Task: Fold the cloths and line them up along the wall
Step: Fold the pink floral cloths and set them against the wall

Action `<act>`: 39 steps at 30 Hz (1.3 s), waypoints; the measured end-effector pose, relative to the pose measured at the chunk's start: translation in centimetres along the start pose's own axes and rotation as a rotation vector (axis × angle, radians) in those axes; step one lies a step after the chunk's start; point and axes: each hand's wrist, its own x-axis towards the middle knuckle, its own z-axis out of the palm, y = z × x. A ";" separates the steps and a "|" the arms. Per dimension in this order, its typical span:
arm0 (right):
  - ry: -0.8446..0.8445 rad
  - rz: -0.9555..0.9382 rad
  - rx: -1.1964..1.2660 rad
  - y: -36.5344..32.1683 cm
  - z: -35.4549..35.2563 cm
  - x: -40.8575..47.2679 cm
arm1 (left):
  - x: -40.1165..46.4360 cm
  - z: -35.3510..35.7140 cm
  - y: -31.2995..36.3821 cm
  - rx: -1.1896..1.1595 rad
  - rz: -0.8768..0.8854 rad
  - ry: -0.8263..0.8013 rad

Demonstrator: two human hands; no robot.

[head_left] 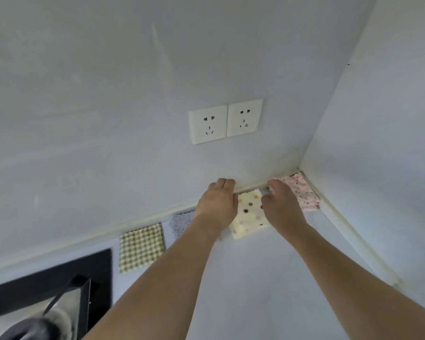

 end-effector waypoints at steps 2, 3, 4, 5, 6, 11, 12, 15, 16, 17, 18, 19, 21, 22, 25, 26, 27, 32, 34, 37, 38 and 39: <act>0.004 -0.050 -0.061 -2.7 1.7 -2.8 | -3.2 -2.6 -2.7 -0.021 -0.029 -0.003; 0.010 -0.069 -0.074 -4.2 2.7 -4.3 | -5.0 -3.9 -4.3 -0.025 -0.039 0.003; 0.017 -0.085 -0.080 -5.8 3.8 -5.9 | -6.8 -5.1 -6.0 -0.026 -0.047 0.018; 0.023 -0.105 -0.084 -7.4 5.0 -7.6 | -8.8 -6.3 -7.8 -0.028 -0.055 0.031; 0.021 -0.121 -0.088 -8.9 6.4 -9.3 | -10.7 -7.5 -9.5 -0.032 -0.066 0.036; -0.063 -0.209 -0.108 -16.5 12.3 -17.2 | -19.7 -14.0 -17.2 0.022 -0.113 0.069; -0.076 -0.224 -0.108 -18.0 13.1 -18.5 | -21.4 -15.3 -18.5 0.046 -0.126 0.075; -0.106 -0.309 -0.138 -21.6 15.0 -21.5 | -25.2 -18.9 -21.9 0.113 -0.158 0.120; -0.108 -0.338 -0.138 -22.6 15.6 -22.2 | -26.2 -19.9 -22.8 0.124 -0.174 0.150; -0.115 -0.363 -0.137 -23.6 16.2 -22.9 | -27.2 -20.8 -23.6 0.127 -0.200 0.182; -0.128 -0.391 -0.141 -24.5 16.9 -23.6 | -28.3 -21.6 -24.2 0.123 -0.234 0.207; -0.139 -0.417 -0.150 -25.3 17.7 -24.4 | -29.5 -22.2 -24.9 0.121 -0.262 0.226; -0.156 -0.459 -0.158 -26.7 19.4 -26.1 | -32.0 -22.8 -26.1 0.146 -0.280 0.232; -0.168 -0.466 -0.149 -27.2 20.3 -27.2 | -33.3 -23.1 -26.9 0.157 -0.284 0.219; -0.213 -0.474 -0.149 -28.7 23.0 -30.8 | -37.3 -24.1 -29.7 0.185 -0.299 0.199; -0.226 -0.480 -0.159 -29.4 23.9 -31.9 | -38.5 -24.7 -30.7 0.190 -0.307 0.204; -0.235 -0.482 -0.166 -30.3 24.8 -32.9 | -39.6 -25.5 -31.7 0.188 -0.316 0.211; -0.240 -0.511 -0.153 -36.7 31.5 -39.0 | -45.3 -29.0 -38.8 0.159 -0.317 0.236; -0.269 -0.519 -0.153 -39.3 34.6 -42.0 | -47.9 -30.4 -42.2 0.137 -0.337 0.234; -0.310 -0.543 -0.165 -42.6 38.4 -45.4 | -52.1 -32.4 -46.7 0.093 -0.421 0.245; -0.316 -0.550 -0.163 -43.4 39.5 -46.3 | -53.5 -33.0 -47.9 0.073 -0.450 0.249; -0.318 -0.558 -0.165 -44.2 40.4 -46.9 | -54.9 -33.4 -49.0 0.054 -0.475 0.256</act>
